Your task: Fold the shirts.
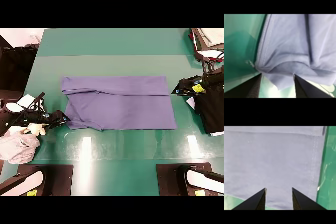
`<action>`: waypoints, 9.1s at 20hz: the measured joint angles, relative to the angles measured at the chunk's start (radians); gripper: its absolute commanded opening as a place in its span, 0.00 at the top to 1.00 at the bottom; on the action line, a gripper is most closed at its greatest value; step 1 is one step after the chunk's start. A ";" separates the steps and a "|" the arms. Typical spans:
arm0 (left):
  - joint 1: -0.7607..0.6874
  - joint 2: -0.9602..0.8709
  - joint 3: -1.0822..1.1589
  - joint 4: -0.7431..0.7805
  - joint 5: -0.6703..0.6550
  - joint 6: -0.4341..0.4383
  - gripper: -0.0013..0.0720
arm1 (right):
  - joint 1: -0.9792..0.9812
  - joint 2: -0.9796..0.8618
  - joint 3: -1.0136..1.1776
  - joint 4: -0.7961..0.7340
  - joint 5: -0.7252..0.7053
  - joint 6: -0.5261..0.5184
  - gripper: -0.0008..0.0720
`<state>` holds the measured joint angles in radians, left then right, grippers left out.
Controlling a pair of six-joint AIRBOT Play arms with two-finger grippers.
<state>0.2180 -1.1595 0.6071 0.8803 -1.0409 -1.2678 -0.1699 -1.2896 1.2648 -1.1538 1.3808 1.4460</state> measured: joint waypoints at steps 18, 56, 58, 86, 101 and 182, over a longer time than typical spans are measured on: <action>0.000 0.064 0.076 -0.021 -0.153 0.087 0.95 | -0.095 0.029 -0.073 0.007 0.108 -0.029 0.54; 0.000 0.355 0.144 -0.016 -0.459 0.027 0.95 | -0.378 0.355 -0.370 -0.070 0.201 -0.107 0.97; -0.001 0.410 0.147 -0.018 -0.497 -0.002 0.95 | -0.382 0.403 -0.320 -0.095 0.228 -0.086 0.97; 0.000 -0.159 0.463 -0.158 0.047 0.034 0.38 | -0.158 -0.220 0.137 0.106 -0.118 -0.018 0.25; -0.079 -0.167 0.511 -0.175 -0.242 0.069 0.95 | -0.379 -0.344 0.010 0.198 0.077 -0.248 0.26; -0.050 -0.047 0.874 0.261 -0.350 -0.036 0.95 | 1.002 -0.686 0.748 0.462 -0.615 -0.275 0.20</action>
<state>0.1677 -1.2060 1.4807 1.1412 -1.3911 -1.3041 0.8322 -1.9755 2.0129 -0.6922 0.7662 1.1713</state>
